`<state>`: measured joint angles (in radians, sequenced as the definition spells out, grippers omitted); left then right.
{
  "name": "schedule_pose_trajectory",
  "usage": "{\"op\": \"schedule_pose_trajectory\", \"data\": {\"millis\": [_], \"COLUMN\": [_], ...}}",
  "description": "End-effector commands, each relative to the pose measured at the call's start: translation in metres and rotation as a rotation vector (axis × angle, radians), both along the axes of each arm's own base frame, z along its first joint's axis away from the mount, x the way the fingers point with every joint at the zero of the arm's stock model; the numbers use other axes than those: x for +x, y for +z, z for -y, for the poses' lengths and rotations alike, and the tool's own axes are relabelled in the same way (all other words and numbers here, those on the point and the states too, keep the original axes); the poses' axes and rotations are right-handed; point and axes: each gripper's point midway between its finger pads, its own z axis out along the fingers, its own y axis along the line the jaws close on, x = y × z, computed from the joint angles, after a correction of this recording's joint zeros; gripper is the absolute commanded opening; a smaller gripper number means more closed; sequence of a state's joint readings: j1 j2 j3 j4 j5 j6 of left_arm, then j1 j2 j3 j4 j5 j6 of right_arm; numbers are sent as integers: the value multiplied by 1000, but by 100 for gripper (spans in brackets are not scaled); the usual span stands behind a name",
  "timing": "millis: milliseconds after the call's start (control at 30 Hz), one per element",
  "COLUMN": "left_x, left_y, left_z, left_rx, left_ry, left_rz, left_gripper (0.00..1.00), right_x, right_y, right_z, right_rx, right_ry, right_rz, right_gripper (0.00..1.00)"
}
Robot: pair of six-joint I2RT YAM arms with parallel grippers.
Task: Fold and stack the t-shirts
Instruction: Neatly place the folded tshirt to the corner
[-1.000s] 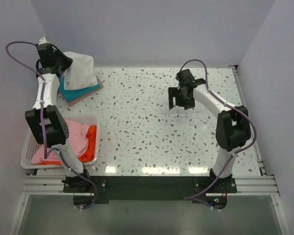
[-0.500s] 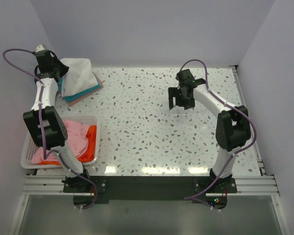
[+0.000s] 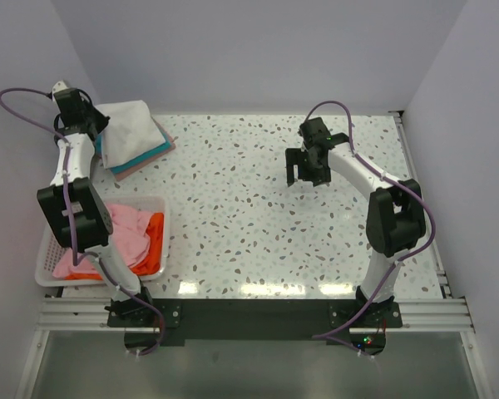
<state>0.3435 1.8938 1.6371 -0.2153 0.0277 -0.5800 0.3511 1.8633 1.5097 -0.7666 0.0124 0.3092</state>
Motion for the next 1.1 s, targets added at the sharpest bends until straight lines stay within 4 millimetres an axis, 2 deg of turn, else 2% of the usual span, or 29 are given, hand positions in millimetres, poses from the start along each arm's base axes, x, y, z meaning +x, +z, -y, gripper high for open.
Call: {"op": "schedule_pose_trajectory", "data": {"millis": [0,333,433,467,567,600,667,700,833,867,900,967,1000,1033,1067], "left_x": [8,21,22,20,13,10,3,-2,-22,-28,-31,-38,-38,-39,-38], "left_y": [8,-31,-36,-36,-36,-31,-25,-18,2,-3,8,9,17,17,14], "left_z": [-21,-35,-42,-45,-55,-56,-61,-58,-55,-52,-43,-35,-20,-13,4], "left_rx": [55,47,55,60,65,65,88,104,181,196,214,252,282,292,299], "left_ry": [32,58,88,110,187,205,245,251,305,299,289,289,255,241,201], "left_rz": [44,-19,-31,-41,-63,-58,-63,-61,-61,-79,-62,-77,-73,-80,-90], "left_gripper": [0,0,0,3,35,54,65,74,87,88,89,90,92,93,94], "right_x": [4,7,8,8,10,10,12,13,15,15,15,14,14,12,13], "right_y": [19,20,20,20,19,19,21,22,27,28,32,34,35,38,41], "right_z": [4,4,5,5,4,3,2,2,2,2,2,4,5,6,8], "right_rx": [-5,-7,-11,-13,-12,-9,-5,-3,3,3,7,5,3,4,-2], "right_ry": [-7,-12,-14,-12,-12,-8,-6,-6,-7,-8,-8,-14,-13,-15,-20], "right_rz": [54,50,50,49,46,46,54,58,86,94,104,119,128,139,155], "right_gripper": [85,85,85,85,85,85,85,85,85,85,85,85,85,85,85]}}
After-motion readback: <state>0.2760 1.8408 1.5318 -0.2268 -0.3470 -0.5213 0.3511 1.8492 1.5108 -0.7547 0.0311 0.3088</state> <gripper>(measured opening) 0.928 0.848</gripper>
